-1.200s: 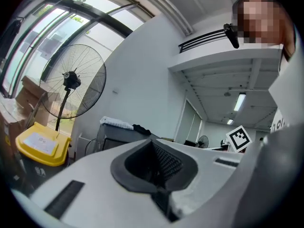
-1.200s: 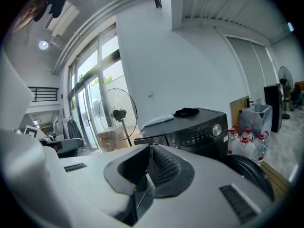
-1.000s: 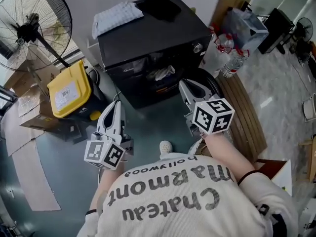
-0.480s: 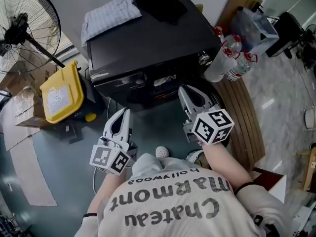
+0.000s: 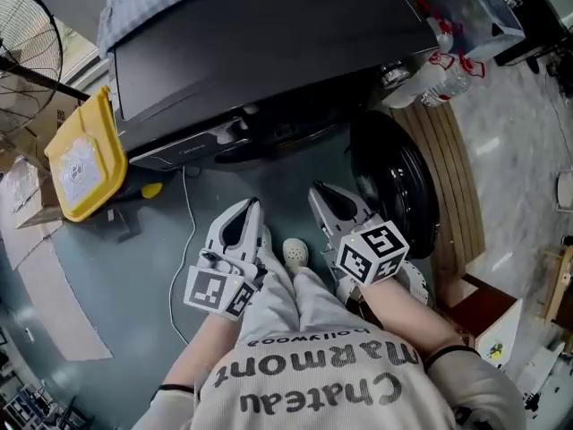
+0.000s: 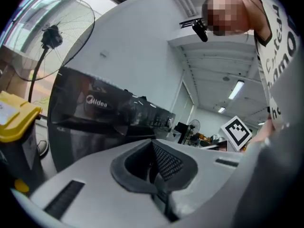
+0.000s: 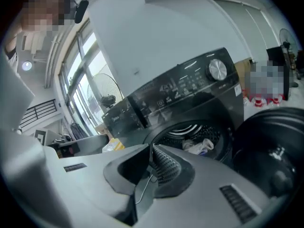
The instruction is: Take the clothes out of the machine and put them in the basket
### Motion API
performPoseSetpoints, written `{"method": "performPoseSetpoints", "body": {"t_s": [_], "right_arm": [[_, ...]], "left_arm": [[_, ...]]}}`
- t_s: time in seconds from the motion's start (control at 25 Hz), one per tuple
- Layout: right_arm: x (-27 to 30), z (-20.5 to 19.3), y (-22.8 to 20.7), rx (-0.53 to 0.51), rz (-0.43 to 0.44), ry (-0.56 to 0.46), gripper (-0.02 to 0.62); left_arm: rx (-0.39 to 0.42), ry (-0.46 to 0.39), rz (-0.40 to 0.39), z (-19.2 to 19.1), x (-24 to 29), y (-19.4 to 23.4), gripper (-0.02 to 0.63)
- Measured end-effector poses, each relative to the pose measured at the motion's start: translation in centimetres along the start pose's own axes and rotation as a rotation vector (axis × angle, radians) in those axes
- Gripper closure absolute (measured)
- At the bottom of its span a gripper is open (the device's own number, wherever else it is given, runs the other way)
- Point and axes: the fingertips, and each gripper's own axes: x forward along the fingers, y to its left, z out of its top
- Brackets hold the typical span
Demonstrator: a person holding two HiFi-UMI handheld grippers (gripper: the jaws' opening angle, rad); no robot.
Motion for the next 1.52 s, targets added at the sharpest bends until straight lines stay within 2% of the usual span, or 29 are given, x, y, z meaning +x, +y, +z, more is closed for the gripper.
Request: {"method": "performPoseSetpoints", "body": {"t_s": [0.16,0.32,0.52,0.72,1.08,1.44,1.52], "right_arm": [[0.8,-4.7,-0.4,0.056,-0.002,0.080,0.551],[2.8,-9.4,-0.6,0.112,0.005,0.152,0.551],[6.5,-14.0,-2.4,0.051,0.002,0.179,0.549],[11.0,-15.1,-6.1,-0.007,-0.021,0.079,0.549],[16.6,-14.6,-13.1,-0.066,-0.067,-0.106,0.549],[20.0,-15.8,-17.1,-0.124,-0.057,-0.210,0.548],[20.6,-16.3,-17.7,-0.127,-0.050,-0.212,0.528]], "left_arm": [[-0.016,0.107,-0.019,-4.8,0.8,0.6,0.598],[0.007,0.190,-0.042,-9.1,1.3,1.9,0.598],[0.056,0.226,-0.087,-13.7,3.4,3.9,0.598],[0.052,0.159,-0.114,-16.6,8.0,6.2,0.598],[0.064,0.020,-0.182,-18.7,14.4,9.4,0.598],[0.101,-0.093,-0.193,-21.7,18.1,11.4,0.598],[0.098,-0.113,-0.192,-22.3,18.4,11.8,0.598]]}}
